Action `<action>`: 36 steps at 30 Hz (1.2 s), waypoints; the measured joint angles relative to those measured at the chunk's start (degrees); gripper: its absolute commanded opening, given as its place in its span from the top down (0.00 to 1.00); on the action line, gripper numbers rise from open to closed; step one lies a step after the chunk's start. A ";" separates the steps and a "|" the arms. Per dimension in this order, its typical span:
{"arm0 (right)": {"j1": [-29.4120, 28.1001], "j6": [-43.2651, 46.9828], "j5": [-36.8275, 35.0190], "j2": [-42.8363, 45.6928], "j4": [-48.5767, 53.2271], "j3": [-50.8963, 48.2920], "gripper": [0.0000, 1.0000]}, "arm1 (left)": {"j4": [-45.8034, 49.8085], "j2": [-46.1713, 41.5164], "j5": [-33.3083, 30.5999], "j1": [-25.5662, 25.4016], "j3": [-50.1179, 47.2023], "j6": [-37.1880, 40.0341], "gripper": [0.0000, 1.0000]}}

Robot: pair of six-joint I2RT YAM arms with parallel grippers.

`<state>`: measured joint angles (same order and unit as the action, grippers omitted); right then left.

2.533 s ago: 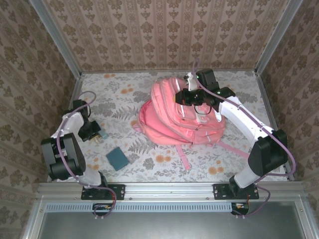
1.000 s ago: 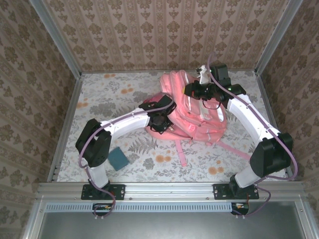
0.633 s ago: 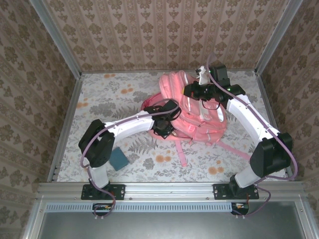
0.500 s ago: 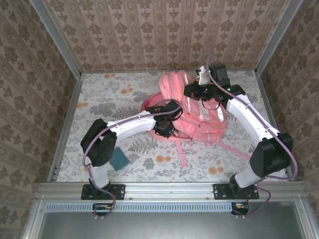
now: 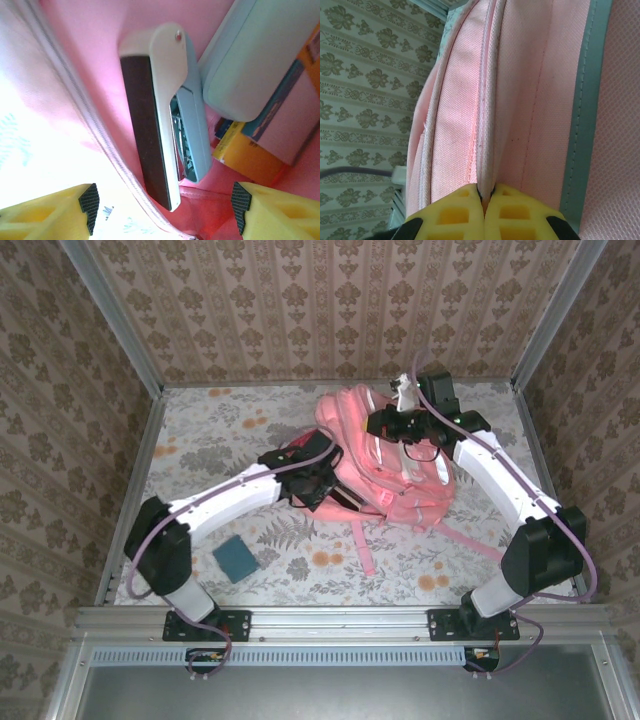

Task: Pack the student bag
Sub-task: Place the loose stationery in the student bag, then pick up the card holder from the bottom-left of the table.

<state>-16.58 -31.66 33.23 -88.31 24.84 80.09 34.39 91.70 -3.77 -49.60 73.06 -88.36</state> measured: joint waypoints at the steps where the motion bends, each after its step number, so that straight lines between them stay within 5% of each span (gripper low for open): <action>1: -0.35 0.11 -0.22 -0.02 0.02 -0.09 1.00 | 0.57 -1.64 -0.66 0.37 -0.68 0.87 0.27; 8: -2.49 0.44 -2.05 -0.02 -0.44 -1.18 1.00 | 9.22 -14.16 -5.86 3.34 -7.87 6.73 0.26; 14: -3.34 1.18 -3.10 -0.02 -0.90 -1.66 1.00 | 19.56 -22.86 -8.31 8.09 -19.12 10.40 0.01; 20: -3.63 1.29 -3.08 -0.02 -2.23 -2.78 1.00 | 24.22 -29.42 -7.80 8.46 -29.22 11.72 0.00; 36: -3.72 1.46 -3.06 -0.02 -2.45 -3.02 1.00 | 15.61 -21.51 -3.26 9.57 -37.86 14.80 0.05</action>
<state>-20.29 -30.20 30.17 -88.33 22.39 77.08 50.00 70.19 -7.03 -40.03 35.20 -73.56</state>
